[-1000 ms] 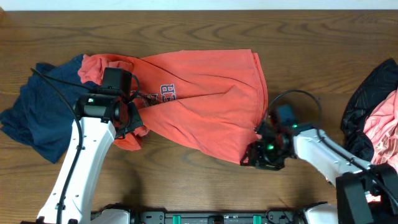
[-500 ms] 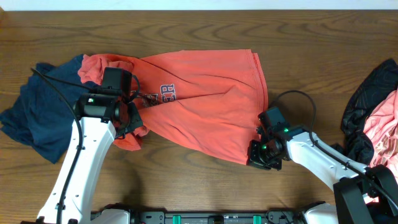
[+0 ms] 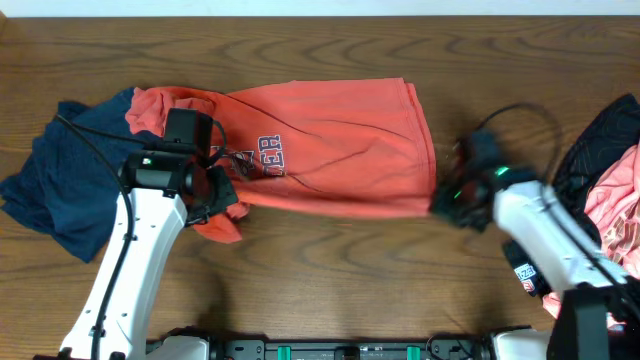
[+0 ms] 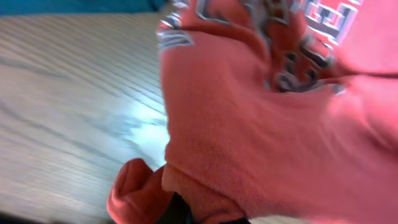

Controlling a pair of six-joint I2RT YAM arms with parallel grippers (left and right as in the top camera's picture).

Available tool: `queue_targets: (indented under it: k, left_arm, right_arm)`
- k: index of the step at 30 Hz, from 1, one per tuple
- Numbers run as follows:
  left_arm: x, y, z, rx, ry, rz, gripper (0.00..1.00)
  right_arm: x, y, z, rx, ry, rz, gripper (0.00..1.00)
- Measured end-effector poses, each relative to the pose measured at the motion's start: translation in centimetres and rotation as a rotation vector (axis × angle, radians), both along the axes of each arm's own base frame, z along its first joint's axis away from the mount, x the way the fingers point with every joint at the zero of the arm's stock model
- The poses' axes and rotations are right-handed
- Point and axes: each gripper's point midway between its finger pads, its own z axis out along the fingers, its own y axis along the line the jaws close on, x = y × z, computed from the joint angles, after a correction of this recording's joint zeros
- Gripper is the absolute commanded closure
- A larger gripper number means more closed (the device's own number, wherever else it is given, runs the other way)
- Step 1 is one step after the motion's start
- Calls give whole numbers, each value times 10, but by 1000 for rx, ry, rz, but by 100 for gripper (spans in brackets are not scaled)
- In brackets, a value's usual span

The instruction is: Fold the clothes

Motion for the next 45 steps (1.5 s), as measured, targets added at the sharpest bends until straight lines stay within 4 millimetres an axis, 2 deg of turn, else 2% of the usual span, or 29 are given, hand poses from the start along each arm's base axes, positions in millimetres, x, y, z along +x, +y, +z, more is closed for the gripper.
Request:
queue_targets:
  k: [2, 4, 7, 10, 12, 15, 18, 22, 26, 29, 35, 40, 41, 42, 45]
  left_arm:
    - [-2, -10, -1, -31, 8, -25, 92]
    - [-7, -22, -5, -55, 23, -61, 75]
    - [-18, -39, -13, -87, 58, -113, 53]
    - [-30, -61, -17, -146, 94, -174, 41]
    - [-37, -76, -17, -177, 109, -220, 34]
    - [-47, -93, -18, -201, 126, -282, 30]
    - [-53, -102, -18, -207, 136, -316, 28]
    - [-54, -100, -21, -166, 132, -333, 24]
    - [-53, -85, -35, -73, 126, -323, 21]
    - [-45, -76, -50, -16, 91, -315, 21]
    - [-24, -78, -79, 9, 27, -321, 20]
    - [-24, -79, -105, 25, 88, -342, 20]
    - [-25, -79, -110, 26, 108, -345, 22]
    - [-28, -79, -116, 25, 134, -347, 31]
    - [-36, -84, -127, -2, 193, -352, 76]
  right_arm:
    - [20, -28, 23, -47, -51, -50, 99]
    - [35, -55, 44, -84, -99, -95, 99]
    - [42, -89, 62, -130, -130, -151, 99]
    - [37, -112, 64, -166, -118, -187, 99]
    - [33, -122, 63, -185, -103, -200, 99]
    - [29, -131, 63, -204, -93, -211, 99]
    - [27, -137, 63, -216, -88, -211, 99]
    - [25, -139, 63, -225, -82, -198, 99]
    - [25, -139, 63, -232, -79, -184, 99]
    - [25, -139, 63, -233, -79, -180, 99]
    - [24, -139, 62, -235, -76, -169, 99]
    - [23, -139, 62, -235, -73, -166, 99]
    - [23, -139, 62, -235, -73, -165, 99]
    - [23, -139, 62, -235, -72, -165, 99]
    - [23, -139, 62, -235, -72, -165, 99]
